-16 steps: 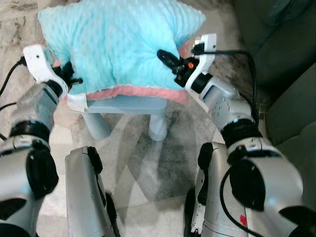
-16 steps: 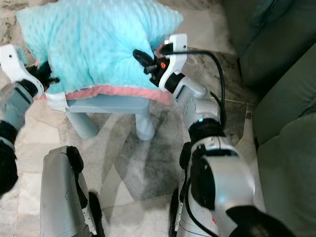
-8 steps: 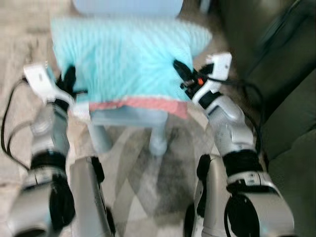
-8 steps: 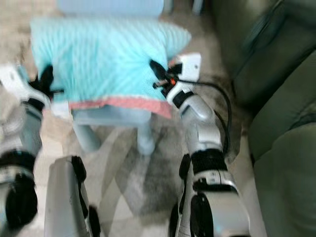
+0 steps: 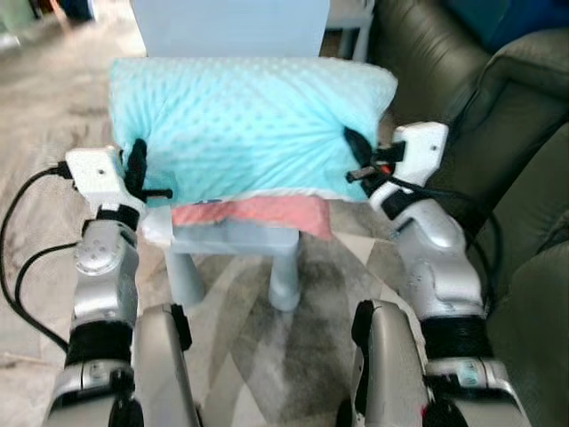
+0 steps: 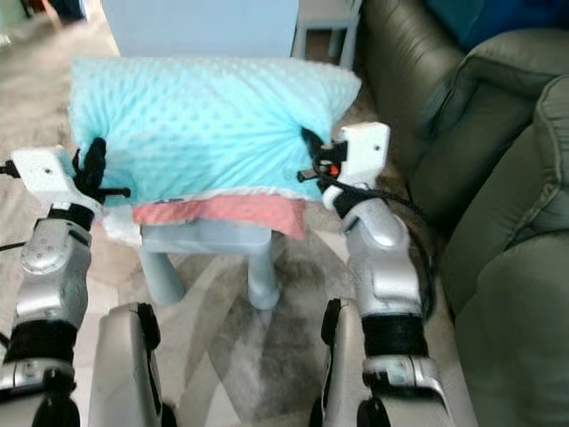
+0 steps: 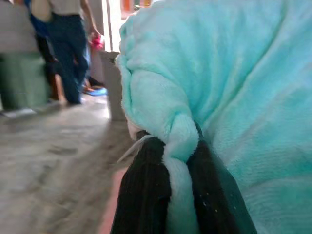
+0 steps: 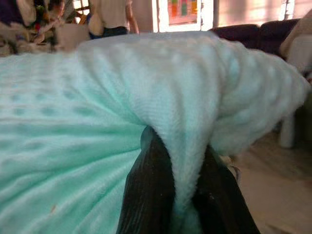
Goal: Move the pillow to the sofa
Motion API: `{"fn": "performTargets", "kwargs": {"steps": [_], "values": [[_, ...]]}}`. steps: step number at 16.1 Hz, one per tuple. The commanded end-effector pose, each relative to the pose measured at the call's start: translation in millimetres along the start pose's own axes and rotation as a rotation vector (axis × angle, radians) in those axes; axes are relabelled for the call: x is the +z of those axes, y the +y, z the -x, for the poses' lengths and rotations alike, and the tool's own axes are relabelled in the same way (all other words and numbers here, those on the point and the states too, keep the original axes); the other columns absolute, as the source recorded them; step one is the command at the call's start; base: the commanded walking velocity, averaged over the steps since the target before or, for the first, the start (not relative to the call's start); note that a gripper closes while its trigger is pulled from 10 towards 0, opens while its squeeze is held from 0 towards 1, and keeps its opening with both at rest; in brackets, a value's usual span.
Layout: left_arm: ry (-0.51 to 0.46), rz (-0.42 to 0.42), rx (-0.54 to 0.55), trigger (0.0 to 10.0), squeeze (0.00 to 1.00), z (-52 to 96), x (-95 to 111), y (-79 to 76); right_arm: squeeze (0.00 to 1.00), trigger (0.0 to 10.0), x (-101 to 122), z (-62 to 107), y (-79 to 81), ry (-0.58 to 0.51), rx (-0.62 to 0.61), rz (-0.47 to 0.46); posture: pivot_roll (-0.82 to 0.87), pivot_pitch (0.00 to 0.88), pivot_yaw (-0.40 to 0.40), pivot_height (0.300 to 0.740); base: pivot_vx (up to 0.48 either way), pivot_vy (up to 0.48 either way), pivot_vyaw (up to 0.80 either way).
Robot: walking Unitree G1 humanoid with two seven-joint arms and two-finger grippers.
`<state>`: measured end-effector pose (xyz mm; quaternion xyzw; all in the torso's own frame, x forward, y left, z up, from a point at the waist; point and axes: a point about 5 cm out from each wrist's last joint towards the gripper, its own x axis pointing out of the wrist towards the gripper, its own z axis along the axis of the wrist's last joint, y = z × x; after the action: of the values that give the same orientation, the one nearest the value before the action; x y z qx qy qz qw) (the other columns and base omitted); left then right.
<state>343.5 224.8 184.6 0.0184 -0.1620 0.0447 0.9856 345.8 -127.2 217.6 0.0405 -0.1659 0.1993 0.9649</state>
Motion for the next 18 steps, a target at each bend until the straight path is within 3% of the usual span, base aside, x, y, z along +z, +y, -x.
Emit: {"fn": "performTargets", "kwargs": {"steps": [1, 4, 6, 8, 11, 16, 18], "values": [[0.003, -0.034, 0.045, 10.0, 0.0, 7.5, -2, 3.7, 0.0, 10.0, 2, 10.3, -2.3, 0.0, -0.042, 0.036, 0.0, 0.0, -0.005, 0.385, 0.0, 0.0, 0.0], [0.049, -0.029, 0.008, 10.0, 0.0, 28.4, -12, -10.1, 0.0, 10.0, -7, 30.0, -3.0, 0.045, -0.098, 0.1, -0.01, 0.0, 0.006, 0.385, 0.0, 0.0, 0.0], [0.057, -0.033, -0.05, 10.0, 0.0, 47.4, -17, -31.3, 0.0, 10.0, -14, 45.8, -5.9, 0.102, -0.175, 0.157, -0.01, 0.0, 0.008, 0.385, 0.0, 0.0, 0.0], [0.065, -0.026, -0.048, 10.0, 0.0, 55.8, -19, -40.4, 0.0, 10.0, -17, 53.2, -4.0, 0.134, -0.21, 0.168, -0.01, 0.0, 0.009, 0.385, 0.0, 0.0, 0.0], [0.105, -0.013, -0.078, 10.0, 0.0, 64.0, -23, -49.9, 0.0, 10.0, -17, 57.1, -0.3, 0.168, -0.268, 0.188, -0.02, 0.0, 0.007, 0.385, 0.0, 0.0, 0.0], [0.106, -0.012, -0.077, 10.0, 0.0, 63.4, -23, -49.7, 0.0, 10.0, -17, 56.8, -0.2, 0.17, -0.275, 0.188, -0.02, 0.0, 0.006, 0.385, 0.0, 0.0, 0.0], [0.111, -0.012, -0.058, 10.0, 0.0, 56.5, -21, -44.6, 0.0, 10.0, -11, 50.8, -7.6, 0.154, -0.322, 0.201, -0.03, 0.0, 0.01, 0.385, 0.0, 0.0, 0.0]]}}
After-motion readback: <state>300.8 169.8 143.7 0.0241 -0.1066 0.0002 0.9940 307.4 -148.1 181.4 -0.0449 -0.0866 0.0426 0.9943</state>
